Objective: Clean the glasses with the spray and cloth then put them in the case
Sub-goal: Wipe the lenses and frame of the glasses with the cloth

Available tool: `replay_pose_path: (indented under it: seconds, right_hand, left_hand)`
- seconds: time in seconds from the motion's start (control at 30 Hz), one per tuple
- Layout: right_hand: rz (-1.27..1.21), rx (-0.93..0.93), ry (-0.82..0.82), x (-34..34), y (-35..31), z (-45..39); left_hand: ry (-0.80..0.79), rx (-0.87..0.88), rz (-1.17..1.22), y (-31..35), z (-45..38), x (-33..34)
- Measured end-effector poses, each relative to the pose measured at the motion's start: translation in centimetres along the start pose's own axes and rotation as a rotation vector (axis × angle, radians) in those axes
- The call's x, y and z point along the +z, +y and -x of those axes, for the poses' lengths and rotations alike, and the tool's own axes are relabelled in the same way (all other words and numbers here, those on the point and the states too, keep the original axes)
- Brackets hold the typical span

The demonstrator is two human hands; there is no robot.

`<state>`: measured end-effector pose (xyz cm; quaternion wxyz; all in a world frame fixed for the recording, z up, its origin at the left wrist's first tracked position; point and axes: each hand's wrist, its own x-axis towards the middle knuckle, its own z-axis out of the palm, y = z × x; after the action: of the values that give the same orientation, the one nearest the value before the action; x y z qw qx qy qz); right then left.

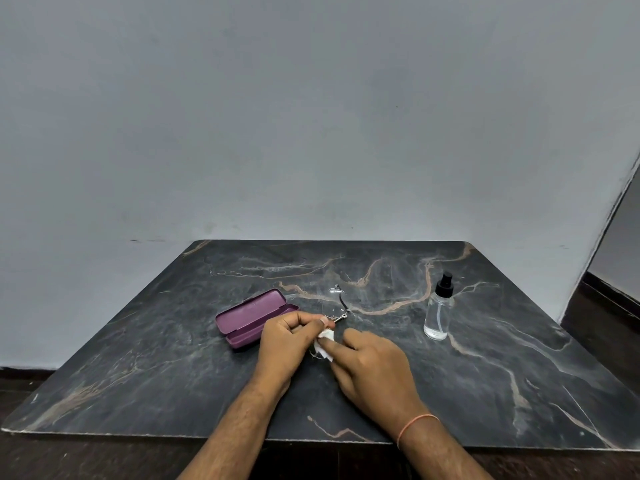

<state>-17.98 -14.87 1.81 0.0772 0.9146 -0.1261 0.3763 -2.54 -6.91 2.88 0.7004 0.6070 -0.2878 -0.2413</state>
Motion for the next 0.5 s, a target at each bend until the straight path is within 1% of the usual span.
replay_pose_path:
  seconds: [0.13, 0.3, 0.5]
  right_hand:
    - [-0.045, -0.061, -0.095, -0.1, -0.29, 0.2]
    - [-0.083, 0.121, -0.018, -0.34, 0.19, 0.26]
    - [-0.132, 0.11, -0.097, -0.6, -0.41, 0.38]
  left_hand:
    - [0.021, -0.002, 0.029, 0.02, 0.02, -0.08]
    - [0.015, 0.012, 0.019, -0.28, -0.19, -0.11]
    - [0.018, 0.019, 0.024, -0.42, -0.26, -0.26]
